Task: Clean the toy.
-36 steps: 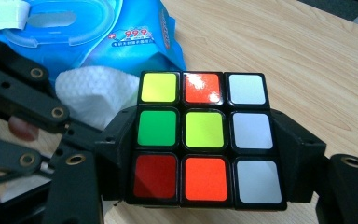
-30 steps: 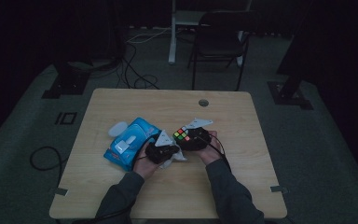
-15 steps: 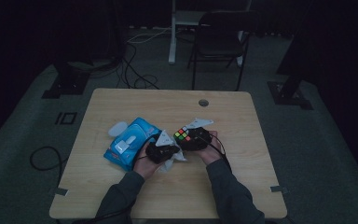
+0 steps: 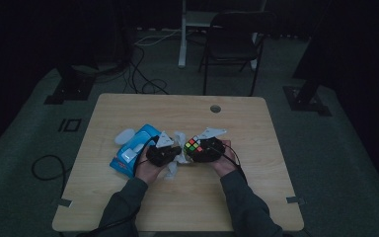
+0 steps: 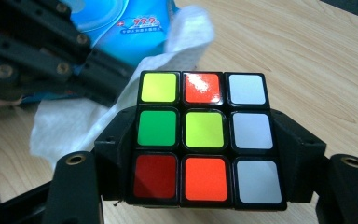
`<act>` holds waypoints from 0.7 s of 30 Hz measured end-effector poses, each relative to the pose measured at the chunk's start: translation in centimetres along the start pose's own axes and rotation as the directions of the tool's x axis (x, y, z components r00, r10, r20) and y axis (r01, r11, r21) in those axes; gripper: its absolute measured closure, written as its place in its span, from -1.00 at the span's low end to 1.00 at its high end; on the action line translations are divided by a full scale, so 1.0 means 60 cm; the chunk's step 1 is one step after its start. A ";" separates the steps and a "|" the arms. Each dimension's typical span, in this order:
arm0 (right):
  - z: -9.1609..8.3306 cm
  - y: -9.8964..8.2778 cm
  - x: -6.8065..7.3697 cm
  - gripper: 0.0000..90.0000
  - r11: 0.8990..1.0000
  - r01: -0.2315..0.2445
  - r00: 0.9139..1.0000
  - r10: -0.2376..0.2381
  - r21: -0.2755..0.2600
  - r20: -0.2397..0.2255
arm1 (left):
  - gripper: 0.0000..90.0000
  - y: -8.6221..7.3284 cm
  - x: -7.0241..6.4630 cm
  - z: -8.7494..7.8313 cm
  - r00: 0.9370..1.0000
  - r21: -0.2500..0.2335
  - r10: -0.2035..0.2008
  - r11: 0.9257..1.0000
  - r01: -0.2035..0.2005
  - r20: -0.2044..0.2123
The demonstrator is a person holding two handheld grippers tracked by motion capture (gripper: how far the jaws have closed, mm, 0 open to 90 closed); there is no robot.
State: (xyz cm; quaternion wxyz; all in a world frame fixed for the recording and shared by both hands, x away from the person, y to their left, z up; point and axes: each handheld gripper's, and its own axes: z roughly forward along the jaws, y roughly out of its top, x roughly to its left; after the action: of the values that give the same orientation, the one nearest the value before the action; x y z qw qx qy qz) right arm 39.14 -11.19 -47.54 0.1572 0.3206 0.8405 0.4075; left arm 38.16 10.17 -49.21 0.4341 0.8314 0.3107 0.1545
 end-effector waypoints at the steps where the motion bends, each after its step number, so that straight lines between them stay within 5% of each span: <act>1: 0.000 0.000 0.001 -0.25 1.000 0.001 1.000 -0.001 0.001 -0.002 | 0.95 0.000 0.002 -0.001 1.000 -0.003 -0.003 1.000 0.003 -0.001; 11: -0.001 -0.003 0.018 -0.25 0.999 0.048 0.998 -0.048 0.009 -0.032 | 0.95 0.012 0.011 -0.009 1.000 -0.032 -0.017 0.999 0.017 0.004; 21: -0.014 0.007 0.013 -0.25 0.999 0.021 0.999 -0.022 -0.032 -0.039 | 0.95 0.009 0.010 0.003 1.000 -0.015 -0.018 1.000 0.018 0.016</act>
State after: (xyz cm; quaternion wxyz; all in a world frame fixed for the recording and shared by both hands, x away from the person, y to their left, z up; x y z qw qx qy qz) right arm 38.31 -10.98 -46.67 0.1501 0.3011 0.8403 0.4251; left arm 38.90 10.22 -48.86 0.4442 0.8265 0.3135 0.1460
